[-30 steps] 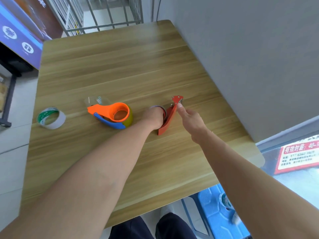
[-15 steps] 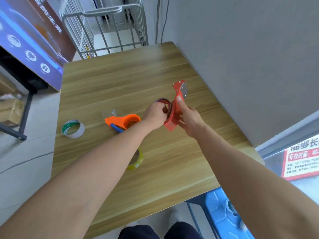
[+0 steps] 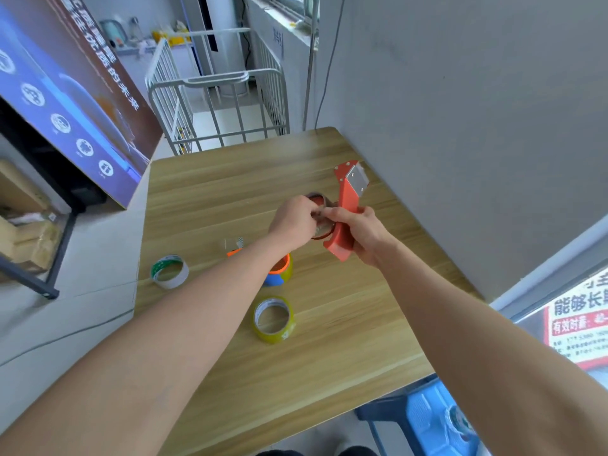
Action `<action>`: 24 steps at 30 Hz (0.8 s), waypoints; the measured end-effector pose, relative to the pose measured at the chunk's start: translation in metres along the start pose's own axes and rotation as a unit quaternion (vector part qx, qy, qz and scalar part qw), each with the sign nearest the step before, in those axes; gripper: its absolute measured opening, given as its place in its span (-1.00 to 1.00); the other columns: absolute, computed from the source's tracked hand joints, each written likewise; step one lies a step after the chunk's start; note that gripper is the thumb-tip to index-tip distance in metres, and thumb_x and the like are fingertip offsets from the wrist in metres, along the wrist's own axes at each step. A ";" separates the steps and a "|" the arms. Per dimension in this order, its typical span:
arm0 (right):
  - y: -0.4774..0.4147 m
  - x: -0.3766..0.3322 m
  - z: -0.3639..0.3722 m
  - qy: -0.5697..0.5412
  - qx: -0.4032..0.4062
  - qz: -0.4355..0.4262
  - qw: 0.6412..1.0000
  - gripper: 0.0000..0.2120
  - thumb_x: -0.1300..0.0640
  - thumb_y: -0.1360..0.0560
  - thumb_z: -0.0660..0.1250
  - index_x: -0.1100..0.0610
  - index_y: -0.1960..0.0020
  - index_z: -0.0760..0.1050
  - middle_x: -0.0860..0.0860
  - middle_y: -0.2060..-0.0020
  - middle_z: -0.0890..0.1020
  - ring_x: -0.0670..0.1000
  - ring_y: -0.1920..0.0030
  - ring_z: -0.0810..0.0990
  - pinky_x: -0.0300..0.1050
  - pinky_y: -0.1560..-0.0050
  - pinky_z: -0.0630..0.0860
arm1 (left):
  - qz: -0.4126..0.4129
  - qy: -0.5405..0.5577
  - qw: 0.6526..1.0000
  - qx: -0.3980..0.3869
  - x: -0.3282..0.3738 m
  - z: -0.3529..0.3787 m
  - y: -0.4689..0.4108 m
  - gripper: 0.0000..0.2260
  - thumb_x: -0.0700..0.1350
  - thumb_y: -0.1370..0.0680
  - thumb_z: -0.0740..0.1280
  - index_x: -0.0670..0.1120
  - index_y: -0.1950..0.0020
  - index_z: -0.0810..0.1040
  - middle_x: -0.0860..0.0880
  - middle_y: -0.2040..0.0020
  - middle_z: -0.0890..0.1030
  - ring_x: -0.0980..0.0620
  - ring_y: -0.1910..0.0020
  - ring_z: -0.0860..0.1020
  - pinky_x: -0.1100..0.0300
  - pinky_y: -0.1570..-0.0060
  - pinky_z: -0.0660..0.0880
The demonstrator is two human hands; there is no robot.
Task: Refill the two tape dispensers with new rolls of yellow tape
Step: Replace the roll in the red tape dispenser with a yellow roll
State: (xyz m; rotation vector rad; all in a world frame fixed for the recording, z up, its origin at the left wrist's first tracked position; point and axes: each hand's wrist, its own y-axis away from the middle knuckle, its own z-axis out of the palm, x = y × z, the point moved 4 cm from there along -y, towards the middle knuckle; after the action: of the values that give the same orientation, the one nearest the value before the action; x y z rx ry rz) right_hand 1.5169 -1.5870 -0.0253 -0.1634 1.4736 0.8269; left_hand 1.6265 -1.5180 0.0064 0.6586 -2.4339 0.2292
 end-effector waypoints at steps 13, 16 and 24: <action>0.006 0.013 -0.035 0.146 0.163 0.027 0.975 -0.30 0.04 -0.28 0.55 0.09 -0.14 0.11 0.00 0.14 0.46 0.14 -0.04 0.60 0.13 -0.07 0.60 | -0.062 0.154 0.986 0.013 -0.031 0.013 -0.002 -0.87 -0.18 -0.44 0.39 -0.23 0.24 0.57 -0.11 0.29 0.43 -0.02 0.29 0.35 0.20 0.37 0.24; 0.010 0.018 -0.045 0.126 0.177 0.018 0.976 -0.29 0.04 -0.32 0.53 0.15 -0.25 0.13 0.01 0.04 0.47 0.08 -0.02 0.55 -0.02 0.01 0.53 | -0.046 0.113 0.992 -0.039 -0.039 0.042 0.001 -0.82 -0.20 -0.45 0.38 -0.33 0.23 0.56 -0.14 0.31 0.38 -0.03 0.29 0.31 0.17 0.29 0.18; 0.007 0.032 -0.086 0.104 0.208 0.011 0.972 -0.23 0.02 -0.33 0.52 0.19 -0.34 0.14 0.04 -0.10 0.48 0.05 -0.06 0.55 -0.01 -0.11 0.53 | 0.000 -0.082 0.982 -0.173 -0.054 0.128 0.008 -0.83 -0.17 -0.45 0.35 -0.28 0.14 0.62 -0.21 0.19 0.57 -0.12 0.08 0.49 0.13 0.18 0.33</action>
State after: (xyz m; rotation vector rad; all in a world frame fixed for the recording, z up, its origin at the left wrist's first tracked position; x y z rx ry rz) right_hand 1.4400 -1.6188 -0.0644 0.0849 1.8167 0.5121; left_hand 1.5951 -1.5288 -0.1288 0.5380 -2.5415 -0.2541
